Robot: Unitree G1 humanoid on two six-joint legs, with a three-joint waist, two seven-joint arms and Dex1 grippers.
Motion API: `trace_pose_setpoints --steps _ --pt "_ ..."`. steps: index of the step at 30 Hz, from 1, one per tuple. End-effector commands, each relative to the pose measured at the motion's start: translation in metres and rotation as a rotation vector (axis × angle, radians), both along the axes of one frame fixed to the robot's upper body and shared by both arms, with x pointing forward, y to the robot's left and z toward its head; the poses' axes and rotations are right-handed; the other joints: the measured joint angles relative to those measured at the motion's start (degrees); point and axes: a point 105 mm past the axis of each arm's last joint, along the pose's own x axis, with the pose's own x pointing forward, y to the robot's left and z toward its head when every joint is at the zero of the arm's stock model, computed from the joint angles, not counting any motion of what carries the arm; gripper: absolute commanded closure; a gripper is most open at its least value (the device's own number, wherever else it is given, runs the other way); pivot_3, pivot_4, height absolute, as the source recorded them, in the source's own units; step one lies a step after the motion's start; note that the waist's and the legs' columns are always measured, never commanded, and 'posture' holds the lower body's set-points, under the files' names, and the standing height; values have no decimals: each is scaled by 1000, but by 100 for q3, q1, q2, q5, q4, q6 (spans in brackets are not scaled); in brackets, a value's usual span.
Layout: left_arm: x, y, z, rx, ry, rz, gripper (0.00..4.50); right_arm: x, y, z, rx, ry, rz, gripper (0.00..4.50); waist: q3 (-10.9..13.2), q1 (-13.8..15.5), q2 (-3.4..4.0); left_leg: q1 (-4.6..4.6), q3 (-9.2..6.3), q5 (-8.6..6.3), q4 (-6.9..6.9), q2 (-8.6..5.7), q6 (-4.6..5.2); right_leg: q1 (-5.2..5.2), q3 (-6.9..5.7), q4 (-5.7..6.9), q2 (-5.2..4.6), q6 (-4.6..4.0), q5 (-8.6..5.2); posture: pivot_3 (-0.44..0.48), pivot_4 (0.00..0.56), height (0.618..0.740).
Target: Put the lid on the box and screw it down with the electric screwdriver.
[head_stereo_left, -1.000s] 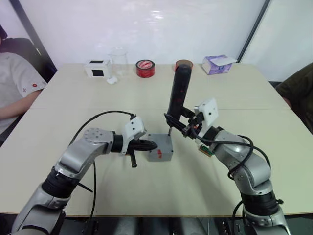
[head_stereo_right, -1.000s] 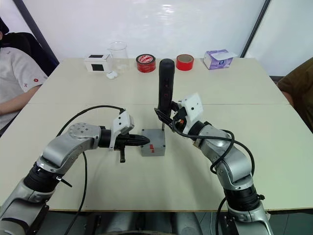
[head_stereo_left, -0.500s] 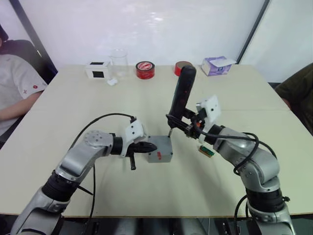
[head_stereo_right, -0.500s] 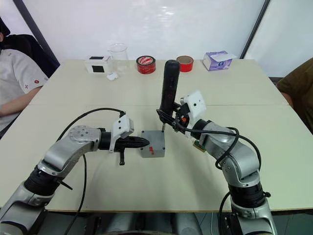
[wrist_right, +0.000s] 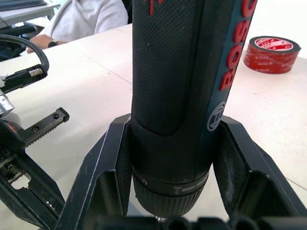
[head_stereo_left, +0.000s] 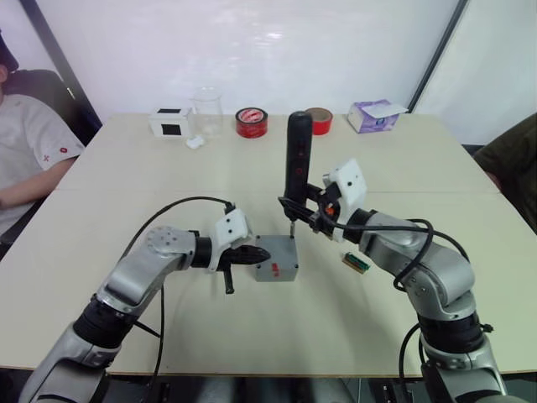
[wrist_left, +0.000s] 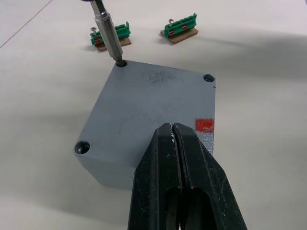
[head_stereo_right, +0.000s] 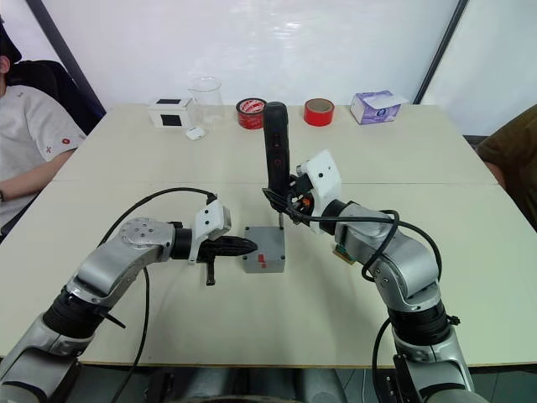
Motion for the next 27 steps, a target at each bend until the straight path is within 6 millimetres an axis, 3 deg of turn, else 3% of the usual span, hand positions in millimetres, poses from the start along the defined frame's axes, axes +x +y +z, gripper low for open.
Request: trace_pose_setpoints --steps 1,7,16,27 --pt "-2 8 -25 72 74 42 4500 0 -19 -62 -108 260 -90 2743 -4 -2 1 0 0 0 -1 0 0 0 0 -3 -1 0 0 0 150 740" --pt "-1 6 -25 86 65 35 4500 3 -21 -64 -61 314 -110 2743 -10 -3 2 0 0 -1 -11 0 -1 -2 -1 -24 -6 0 0 0 150 740" --pt "-3 6 -29 88 67 40 4500 4 -27 -79 -124 365 -137 2743 -59 -3 -3 1 4 -2 -63 -1 1 -3 -13 -81 -21 -1 0 0 150 740" --pt "-5 4 -34 97 66 34 4500 -13 -30 -78 -38 324 -136 2743 -113 45 -6 -2 8 -2 -110 -1 0 -1 -19 -103 -44 -8 -12 0 150 740"
